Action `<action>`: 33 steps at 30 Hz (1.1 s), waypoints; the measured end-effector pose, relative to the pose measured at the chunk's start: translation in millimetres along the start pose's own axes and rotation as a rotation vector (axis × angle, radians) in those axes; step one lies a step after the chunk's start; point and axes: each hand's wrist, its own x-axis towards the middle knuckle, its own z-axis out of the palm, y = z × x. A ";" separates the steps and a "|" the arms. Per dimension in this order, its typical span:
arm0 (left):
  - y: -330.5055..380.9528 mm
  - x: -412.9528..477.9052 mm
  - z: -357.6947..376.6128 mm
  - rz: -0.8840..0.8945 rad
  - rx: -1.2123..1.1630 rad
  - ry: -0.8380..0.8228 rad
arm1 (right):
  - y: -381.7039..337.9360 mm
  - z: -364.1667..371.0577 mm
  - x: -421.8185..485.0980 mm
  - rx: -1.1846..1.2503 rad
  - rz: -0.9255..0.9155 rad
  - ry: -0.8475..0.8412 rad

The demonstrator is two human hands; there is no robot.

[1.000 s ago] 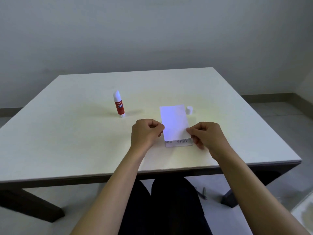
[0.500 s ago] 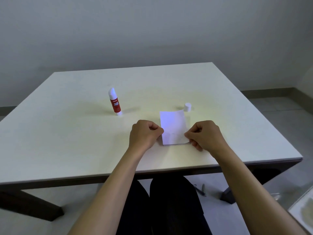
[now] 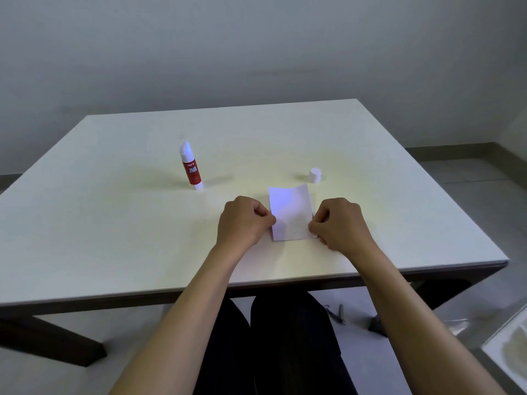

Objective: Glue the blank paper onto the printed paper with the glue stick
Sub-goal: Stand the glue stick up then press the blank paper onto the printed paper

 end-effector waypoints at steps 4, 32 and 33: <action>0.1 0.9 2.8 0.056 0.079 0.013 | 0.9 1.7 2.5 -0.038 -0.035 0.019; -19.7 16.1 -13.7 0.341 0.537 -0.395 | 11.7 8.7 25.8 -0.756 -0.315 -0.247; -19.6 16.1 -14.0 0.343 0.541 -0.395 | 8.9 5.9 33.6 -0.788 -0.283 -0.235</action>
